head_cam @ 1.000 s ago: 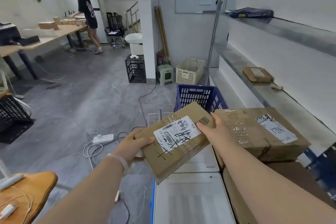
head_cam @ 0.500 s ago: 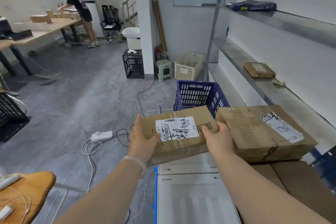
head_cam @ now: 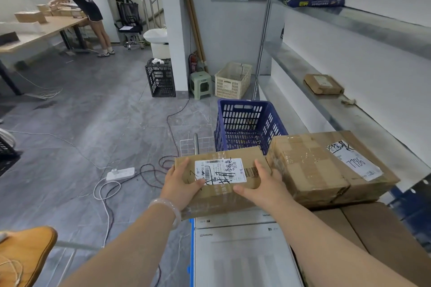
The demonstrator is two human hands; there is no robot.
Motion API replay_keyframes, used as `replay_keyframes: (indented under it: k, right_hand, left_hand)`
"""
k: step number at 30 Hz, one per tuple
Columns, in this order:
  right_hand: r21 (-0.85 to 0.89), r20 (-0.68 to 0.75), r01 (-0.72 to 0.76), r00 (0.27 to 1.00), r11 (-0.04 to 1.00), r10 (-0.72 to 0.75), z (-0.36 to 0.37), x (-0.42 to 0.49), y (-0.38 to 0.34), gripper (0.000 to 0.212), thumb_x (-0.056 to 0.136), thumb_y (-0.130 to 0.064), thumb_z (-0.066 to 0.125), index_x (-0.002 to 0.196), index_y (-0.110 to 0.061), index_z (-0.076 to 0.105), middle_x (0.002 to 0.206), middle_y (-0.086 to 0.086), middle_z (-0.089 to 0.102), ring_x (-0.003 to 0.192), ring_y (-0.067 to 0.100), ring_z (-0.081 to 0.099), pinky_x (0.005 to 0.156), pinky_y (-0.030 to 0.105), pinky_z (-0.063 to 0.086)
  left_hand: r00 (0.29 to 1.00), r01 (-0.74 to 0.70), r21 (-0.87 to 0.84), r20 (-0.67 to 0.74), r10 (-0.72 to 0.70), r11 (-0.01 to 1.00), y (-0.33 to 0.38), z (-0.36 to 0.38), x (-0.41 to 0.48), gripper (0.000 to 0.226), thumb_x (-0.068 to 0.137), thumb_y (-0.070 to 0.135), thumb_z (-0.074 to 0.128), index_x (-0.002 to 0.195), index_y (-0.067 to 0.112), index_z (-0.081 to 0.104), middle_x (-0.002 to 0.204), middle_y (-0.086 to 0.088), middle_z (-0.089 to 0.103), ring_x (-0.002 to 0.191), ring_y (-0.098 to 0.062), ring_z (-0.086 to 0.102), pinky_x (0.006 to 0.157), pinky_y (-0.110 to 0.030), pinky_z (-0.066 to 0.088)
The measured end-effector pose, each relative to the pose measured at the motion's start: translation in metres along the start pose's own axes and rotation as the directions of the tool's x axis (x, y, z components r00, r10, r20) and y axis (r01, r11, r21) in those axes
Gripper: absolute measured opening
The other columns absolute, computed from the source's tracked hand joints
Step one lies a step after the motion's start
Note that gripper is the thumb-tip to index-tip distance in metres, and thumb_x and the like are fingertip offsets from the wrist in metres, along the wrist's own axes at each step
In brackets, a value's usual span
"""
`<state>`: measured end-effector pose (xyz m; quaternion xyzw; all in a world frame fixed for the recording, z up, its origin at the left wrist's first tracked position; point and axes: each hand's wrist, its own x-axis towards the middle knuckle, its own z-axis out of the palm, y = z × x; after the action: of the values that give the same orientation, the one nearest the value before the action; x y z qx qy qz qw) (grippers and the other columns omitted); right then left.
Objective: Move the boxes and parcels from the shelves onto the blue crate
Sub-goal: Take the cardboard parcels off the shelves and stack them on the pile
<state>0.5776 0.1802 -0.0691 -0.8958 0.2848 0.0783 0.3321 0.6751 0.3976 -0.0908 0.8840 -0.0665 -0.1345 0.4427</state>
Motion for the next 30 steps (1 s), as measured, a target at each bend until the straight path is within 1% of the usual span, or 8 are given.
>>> replay_keyframes:
  k: [3,6,11,16,20,23,26,30]
  right_hand:
    - [-0.029,0.013,-0.022,1.000,0.999,0.023,0.003,0.007,0.004,0.116,0.064,-0.079,0.065,0.153,-0.041,0.002,0.154,0.004,0.013,0.140,0.030,0.027,0.111,0.047,0.035]
    - [-0.030,0.020,-0.047,0.999,0.998,0.048,0.010,0.011,0.009,0.115,0.065,-0.078,0.065,0.153,-0.041,0.000,0.155,0.005,0.009,0.139,0.030,0.027,0.110,0.046,0.035]
    - [-0.020,-0.030,-0.046,0.999,0.999,0.046,0.019,0.015,0.011,0.113,0.068,-0.077,0.064,0.153,-0.040,0.000,0.154,0.004,0.007,0.140,0.030,0.024,0.111,0.045,0.034]
    - [-0.034,-0.048,-0.048,0.998,0.998,0.047,0.018,0.014,0.007,0.111,0.069,-0.077,0.062,0.153,-0.039,0.000,0.160,0.006,-0.003,0.146,0.031,0.013,0.114,0.045,0.027]
    - [-0.119,-0.060,-0.005,0.998,0.993,-0.002,0.014,0.012,0.003,0.104,0.073,-0.077,0.060,0.155,-0.037,0.008,0.162,0.003,-0.008,0.148,0.028,0.002,0.118,0.043,0.018]
    - [-0.223,-0.083,0.083,0.991,0.971,-0.104,0.012,0.011,-0.001,0.099,0.076,-0.075,0.058,0.154,-0.037,0.012,0.163,0.003,-0.010,0.149,0.025,-0.005,0.121,0.041,0.011]
    - [-0.351,-0.056,0.184,0.975,0.918,-0.217,0.012,0.010,-0.002,0.093,0.080,-0.073,0.056,0.154,-0.038,0.011,0.163,0.003,-0.009,0.149,0.023,-0.011,0.122,0.043,0.000]
    - [-0.418,0.012,0.215,0.973,0.883,-0.231,0.012,0.011,0.002,0.091,0.083,-0.072,0.052,0.155,-0.035,0.010,0.164,0.004,-0.003,0.150,0.022,-0.012,0.122,0.043,0.000]
  left_hand:
    - [0.999,0.026,0.021,0.033,-0.026,0.999,-0.002,0.006,0.010,0.078,0.084,0.043,0.071,0.150,0.038,0.029,0.158,-0.004,0.024,0.140,-0.025,0.034,0.110,-0.038,0.035]
    - [0.998,0.024,0.033,0.064,-0.026,0.999,-0.006,0.012,0.019,0.079,0.084,0.043,0.071,0.150,0.039,0.028,0.159,-0.004,0.022,0.141,-0.024,0.031,0.111,-0.039,0.032]
    - [0.997,0.018,0.007,0.072,-0.019,1.000,-0.010,0.015,0.033,0.079,0.083,0.040,0.073,0.149,0.040,0.030,0.157,-0.002,0.025,0.141,-0.023,0.031,0.113,-0.042,0.034]
    - [0.997,0.024,-0.022,0.078,-0.023,0.999,-0.012,0.015,0.040,0.077,0.082,0.038,0.074,0.148,0.040,0.033,0.154,-0.002,0.029,0.136,-0.023,0.037,0.110,-0.042,0.038]
    - [0.997,0.036,-0.035,0.075,-0.033,0.999,-0.014,0.014,0.041,0.078,0.081,0.040,0.074,0.147,0.041,0.033,0.153,-0.002,0.030,0.134,-0.023,0.040,0.109,-0.044,0.040]
    - [0.997,0.013,-0.010,0.075,-0.012,1.000,-0.011,0.015,0.039,0.078,0.083,0.040,0.073,0.149,0.039,0.032,0.157,-0.003,0.025,0.140,-0.024,0.033,0.113,-0.045,0.035]
    - [0.998,-0.028,0.062,0.053,0.024,0.998,-0.008,0.015,0.033,0.080,0.085,0.043,0.070,0.152,0.035,0.027,0.163,-0.001,0.007,0.149,-0.022,0.014,0.119,-0.042,0.023]
    - [0.998,-0.041,0.096,0.053,0.036,0.995,-0.013,0.015,0.025,0.084,0.086,0.049,0.067,0.154,0.033,0.021,0.164,0.005,-0.002,0.150,-0.018,0.006,0.121,-0.040,0.018]
